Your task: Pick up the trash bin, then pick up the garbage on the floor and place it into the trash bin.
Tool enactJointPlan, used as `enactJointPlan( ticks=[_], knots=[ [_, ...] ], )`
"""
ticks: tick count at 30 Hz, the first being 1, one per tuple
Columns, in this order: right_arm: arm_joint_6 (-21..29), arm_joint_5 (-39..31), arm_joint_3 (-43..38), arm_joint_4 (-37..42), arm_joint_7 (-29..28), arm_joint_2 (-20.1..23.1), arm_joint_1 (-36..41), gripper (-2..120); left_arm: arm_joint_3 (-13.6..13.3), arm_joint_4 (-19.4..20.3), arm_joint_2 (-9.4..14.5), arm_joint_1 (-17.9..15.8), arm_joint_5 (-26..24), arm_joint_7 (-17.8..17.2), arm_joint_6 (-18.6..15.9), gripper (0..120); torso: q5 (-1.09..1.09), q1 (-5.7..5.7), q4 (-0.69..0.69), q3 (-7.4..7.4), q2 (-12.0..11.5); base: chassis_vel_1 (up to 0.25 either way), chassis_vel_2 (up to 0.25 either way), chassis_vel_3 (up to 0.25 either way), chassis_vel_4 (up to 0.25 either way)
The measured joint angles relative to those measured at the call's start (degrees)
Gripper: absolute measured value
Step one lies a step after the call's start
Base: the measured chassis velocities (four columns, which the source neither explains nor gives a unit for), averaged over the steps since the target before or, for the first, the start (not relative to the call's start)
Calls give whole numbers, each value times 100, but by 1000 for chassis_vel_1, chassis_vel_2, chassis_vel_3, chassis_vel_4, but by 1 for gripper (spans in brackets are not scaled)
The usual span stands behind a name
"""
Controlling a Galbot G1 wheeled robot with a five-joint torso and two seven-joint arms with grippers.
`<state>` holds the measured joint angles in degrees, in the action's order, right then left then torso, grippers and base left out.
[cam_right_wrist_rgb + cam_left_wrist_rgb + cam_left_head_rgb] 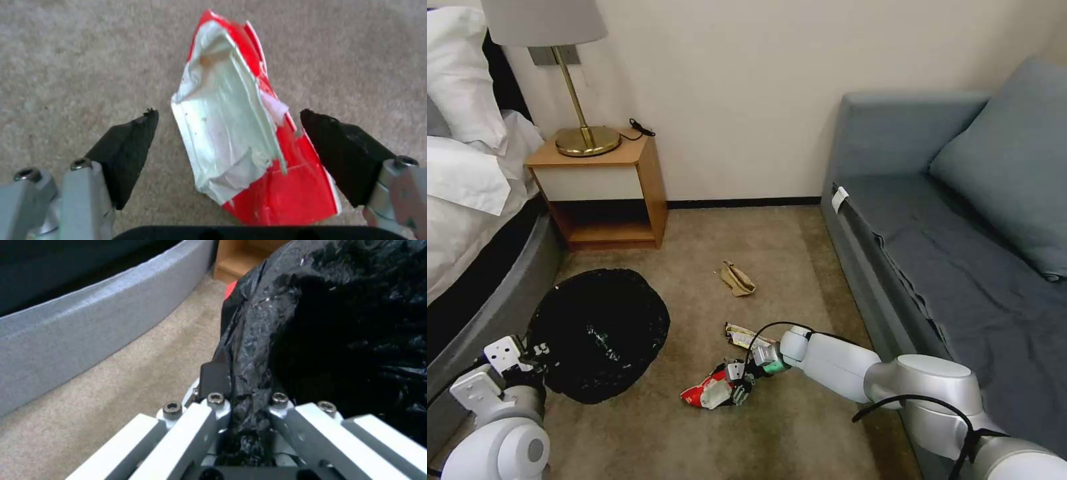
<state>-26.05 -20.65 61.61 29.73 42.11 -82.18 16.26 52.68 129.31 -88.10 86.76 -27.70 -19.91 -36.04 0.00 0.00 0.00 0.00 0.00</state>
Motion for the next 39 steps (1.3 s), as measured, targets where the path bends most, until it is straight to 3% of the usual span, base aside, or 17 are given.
enactJointPlan(
  ticks=[7, 12, 28, 39],
  knots=[
    [-44, 150, -86, -201, -16, -76, 51, 77, -5, 0, -5, 15, 8, 1, 10, 3, 0, 0, 0, 0, 0, 0, 0, 0, 0],
    [-88, 172, -113, -218, -39, -79, 106, 65, -8, -10, -10, 26, 23, 5, 36, 3, 0, 0, 0, 0, 0, 0, 0, 0, 0],
    [-196, 89, -140, -164, -78, -33, 131, 7, -14, -30, -22, 37, 55, 14, 67, 3, 0, 0, 0, 0, 0, 0, 0, 0, 0],
    [-203, -322, -136, 374, -115, 283, -24, 0, -50, -38, -23, 17, 73, 11, 65, 3, 1, 0, 0, 0, 0, 0, 0, 0, 0]
  ],
)
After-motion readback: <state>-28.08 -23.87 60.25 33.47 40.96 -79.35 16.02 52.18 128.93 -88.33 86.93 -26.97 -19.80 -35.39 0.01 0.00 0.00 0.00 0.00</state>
